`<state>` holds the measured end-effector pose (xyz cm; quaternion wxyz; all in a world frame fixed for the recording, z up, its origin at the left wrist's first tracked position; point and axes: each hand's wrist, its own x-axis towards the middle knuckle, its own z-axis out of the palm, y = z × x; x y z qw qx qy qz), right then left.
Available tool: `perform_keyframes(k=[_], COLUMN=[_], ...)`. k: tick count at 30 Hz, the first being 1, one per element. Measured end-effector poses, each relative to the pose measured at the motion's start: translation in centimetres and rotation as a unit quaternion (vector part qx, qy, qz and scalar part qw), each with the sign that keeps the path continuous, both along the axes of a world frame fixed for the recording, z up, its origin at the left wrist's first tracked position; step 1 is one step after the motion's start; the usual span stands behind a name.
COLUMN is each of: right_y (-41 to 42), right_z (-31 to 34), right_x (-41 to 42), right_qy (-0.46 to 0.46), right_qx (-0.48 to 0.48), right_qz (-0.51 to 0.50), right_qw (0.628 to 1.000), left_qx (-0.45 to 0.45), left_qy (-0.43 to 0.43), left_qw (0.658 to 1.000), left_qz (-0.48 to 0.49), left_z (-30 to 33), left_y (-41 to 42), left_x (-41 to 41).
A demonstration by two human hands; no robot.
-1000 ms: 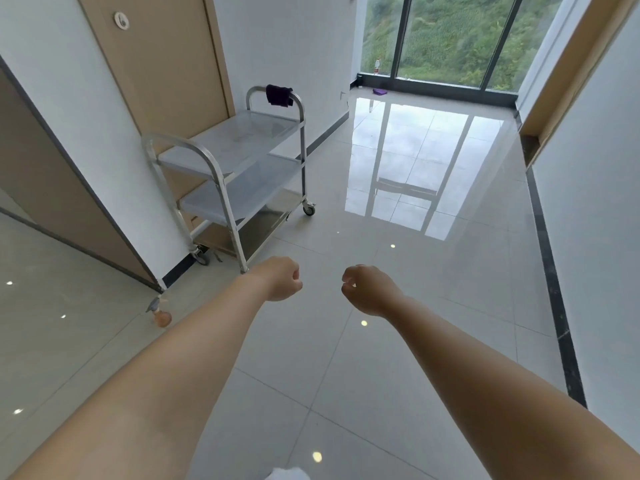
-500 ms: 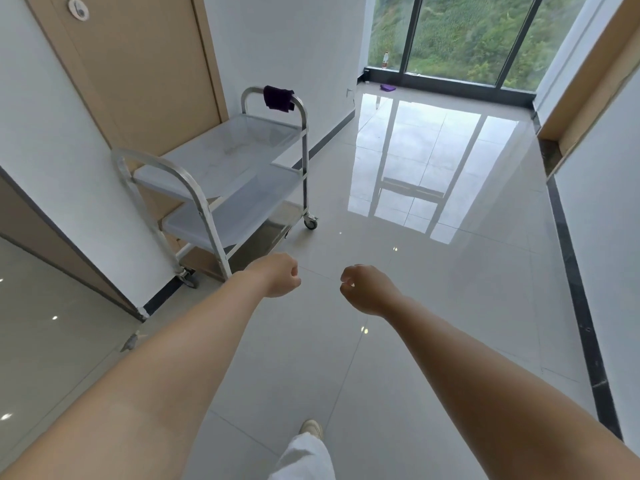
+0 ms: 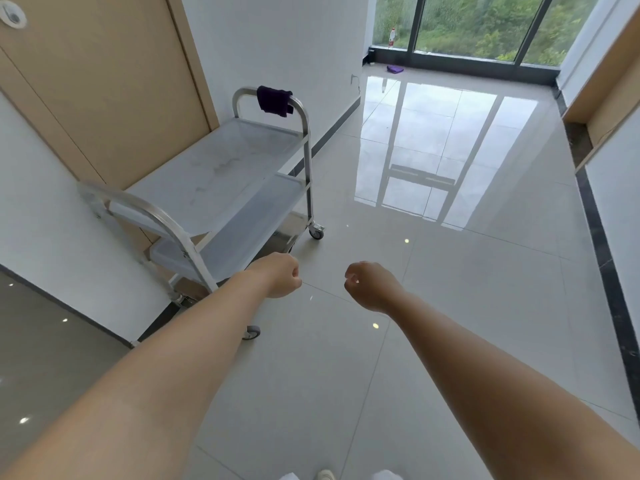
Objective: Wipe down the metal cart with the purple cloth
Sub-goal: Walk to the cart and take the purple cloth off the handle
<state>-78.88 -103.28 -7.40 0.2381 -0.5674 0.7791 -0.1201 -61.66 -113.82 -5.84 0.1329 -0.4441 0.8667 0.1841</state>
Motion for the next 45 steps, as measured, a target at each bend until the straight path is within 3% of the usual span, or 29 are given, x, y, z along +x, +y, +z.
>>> perform_keyframes(k=[11, 23, 37, 45], right_y=[-10.4, -25.2, -40.6, -53.4], right_z=[-1.5, -0.5, -1.7, -1.0], right_x=[-11.1, -25.4, -28.4, -27.3], right_qy=[-0.016, -0.010, -0.022, -0.001], right_qx=[0.001, 0.010, 0.032, 0.028], right_qz=[-0.010, 0.049, 0.135, 0.184], right_qw=[1.000, 0.999, 0.990, 0.982], left_qx=[0.009, 0.018, 0.031, 0.023], left_qy=[-0.012, -0.006, 0.027, 0.031], left_qw=[1.000, 0.998, 0.987, 0.978], left_qz=[0.021, 0.052, 0.154, 0.204], left_z=[-1.6, -1.1, -2.8, -2.2], left_y=[-9.8, -20.9, -33.5, -46.2], left_x=[-9.6, -24.6, -26.7, -25.5])
